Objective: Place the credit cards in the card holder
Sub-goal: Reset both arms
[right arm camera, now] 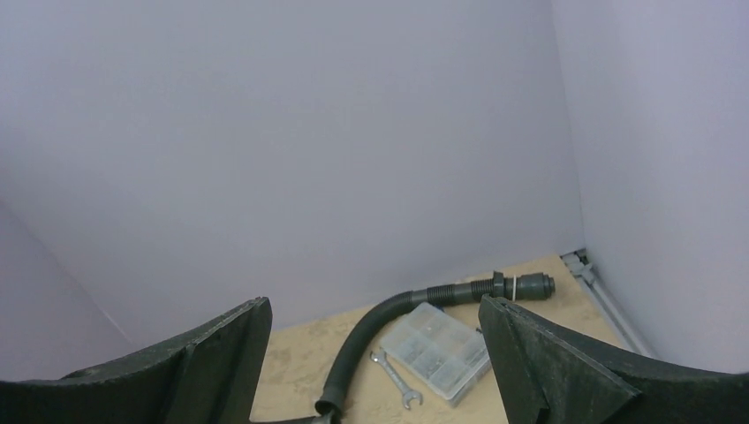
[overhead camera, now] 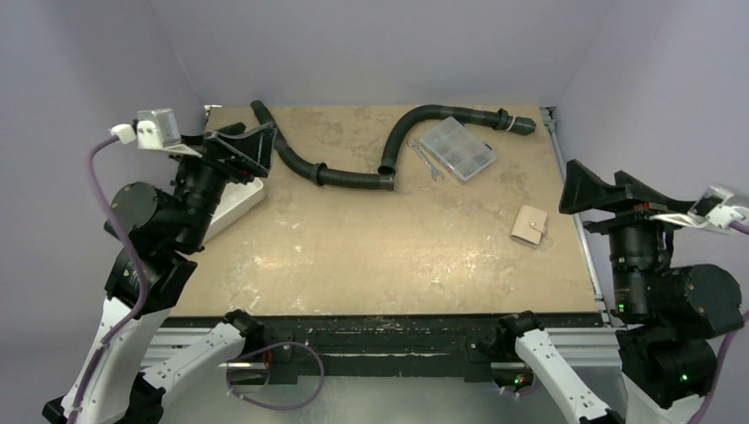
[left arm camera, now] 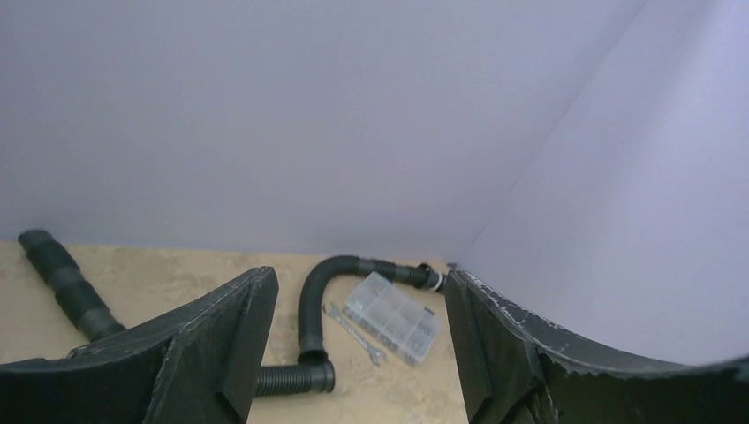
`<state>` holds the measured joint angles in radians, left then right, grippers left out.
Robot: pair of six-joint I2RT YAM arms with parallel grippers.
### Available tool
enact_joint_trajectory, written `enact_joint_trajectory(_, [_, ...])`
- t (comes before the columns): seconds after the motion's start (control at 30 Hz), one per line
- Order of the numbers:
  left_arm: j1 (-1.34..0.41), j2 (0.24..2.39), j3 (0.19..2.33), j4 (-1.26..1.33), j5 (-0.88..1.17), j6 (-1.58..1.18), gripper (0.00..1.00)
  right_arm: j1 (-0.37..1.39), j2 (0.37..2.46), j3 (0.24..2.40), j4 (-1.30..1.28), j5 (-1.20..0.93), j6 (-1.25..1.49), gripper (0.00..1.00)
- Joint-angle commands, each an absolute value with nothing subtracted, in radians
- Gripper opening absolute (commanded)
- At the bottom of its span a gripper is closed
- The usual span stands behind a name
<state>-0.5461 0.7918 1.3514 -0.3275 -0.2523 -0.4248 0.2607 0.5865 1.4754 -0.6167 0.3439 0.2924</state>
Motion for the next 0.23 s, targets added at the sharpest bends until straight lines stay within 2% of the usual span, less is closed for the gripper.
enact_joint_trajectory(0.0, [-0.549,0.766,1.383,-0.214,-0.296,-0.374,0.75,0.26,0.538,1.488,-0.605,0.382,0.213,0.99])
enact_joint_trajectory(0.2, [-0.548,0.766,1.4,-0.226,-0.333,-0.381,0.75,0.261,0.475,1.434,-0.583,0.414,0.229,0.99])
